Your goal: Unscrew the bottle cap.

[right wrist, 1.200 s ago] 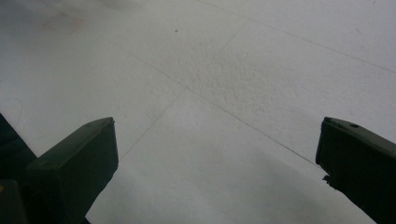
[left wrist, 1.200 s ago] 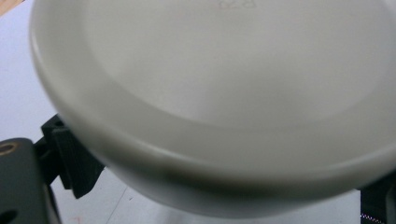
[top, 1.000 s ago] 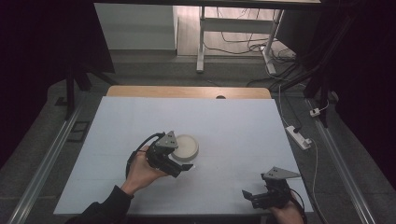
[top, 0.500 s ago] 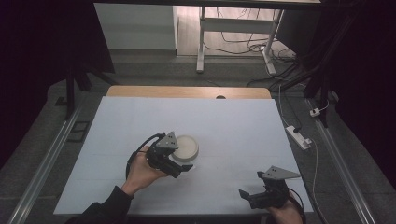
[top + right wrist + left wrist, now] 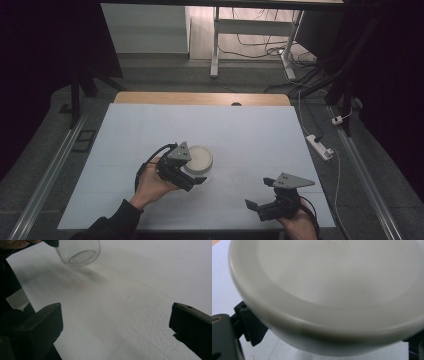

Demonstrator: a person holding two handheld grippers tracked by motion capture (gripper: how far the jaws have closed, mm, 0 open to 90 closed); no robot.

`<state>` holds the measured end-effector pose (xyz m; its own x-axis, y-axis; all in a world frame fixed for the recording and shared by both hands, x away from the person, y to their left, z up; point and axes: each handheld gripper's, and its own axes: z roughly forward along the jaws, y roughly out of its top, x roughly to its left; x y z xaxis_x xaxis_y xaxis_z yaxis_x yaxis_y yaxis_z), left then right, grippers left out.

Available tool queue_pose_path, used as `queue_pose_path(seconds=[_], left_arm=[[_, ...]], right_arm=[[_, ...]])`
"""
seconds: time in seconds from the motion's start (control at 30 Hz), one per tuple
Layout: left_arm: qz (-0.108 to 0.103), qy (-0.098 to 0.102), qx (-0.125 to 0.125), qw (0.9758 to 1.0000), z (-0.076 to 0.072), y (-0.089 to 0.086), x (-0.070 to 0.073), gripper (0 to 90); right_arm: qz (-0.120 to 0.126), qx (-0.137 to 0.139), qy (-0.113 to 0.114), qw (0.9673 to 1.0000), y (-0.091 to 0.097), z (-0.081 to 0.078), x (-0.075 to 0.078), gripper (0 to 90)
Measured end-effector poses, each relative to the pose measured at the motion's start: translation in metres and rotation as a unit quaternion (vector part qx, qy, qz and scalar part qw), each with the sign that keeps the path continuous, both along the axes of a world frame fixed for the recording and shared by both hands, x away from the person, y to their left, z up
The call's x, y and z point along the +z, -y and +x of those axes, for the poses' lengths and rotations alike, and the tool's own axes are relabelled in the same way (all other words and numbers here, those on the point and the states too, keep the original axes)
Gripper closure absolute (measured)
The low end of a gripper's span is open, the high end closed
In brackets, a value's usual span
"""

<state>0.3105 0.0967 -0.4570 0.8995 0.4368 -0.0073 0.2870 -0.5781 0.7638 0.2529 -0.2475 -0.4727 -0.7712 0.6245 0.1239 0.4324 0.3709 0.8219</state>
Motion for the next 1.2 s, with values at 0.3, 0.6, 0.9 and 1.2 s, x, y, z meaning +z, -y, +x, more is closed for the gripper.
queue_pose_path(seconds=[0.3, 0.6, 0.9, 1.2], left_arm=[[-0.001, 0.000, 0.001, 1.0000, 0.000, 0.001, -0.001, 7.5], [0.001, 0.001, -0.002, 1.0000, -0.001, 0.001, -0.001, 7.5], [0.001, -0.004, -0.008, 1.0000, -0.001, 0.002, -0.002, 7.5], [0.002, -0.008, -0.015, 0.9998, -0.002, 0.004, -0.004, 7.5]], right_arm=[[0.007, 0.034, 0.002, 0.9994, -0.021, 0.007, 0.011, 0.0], [-0.001, 0.054, -0.005, 0.9985, -0.047, 0.014, 0.023, 0.0], [-0.003, 0.062, 0.004, 0.9981, -0.065, 0.024, 0.031, 0.0], [0.003, 0.085, 0.007, 0.9964, -0.085, 0.034, 0.039, 0.0]])
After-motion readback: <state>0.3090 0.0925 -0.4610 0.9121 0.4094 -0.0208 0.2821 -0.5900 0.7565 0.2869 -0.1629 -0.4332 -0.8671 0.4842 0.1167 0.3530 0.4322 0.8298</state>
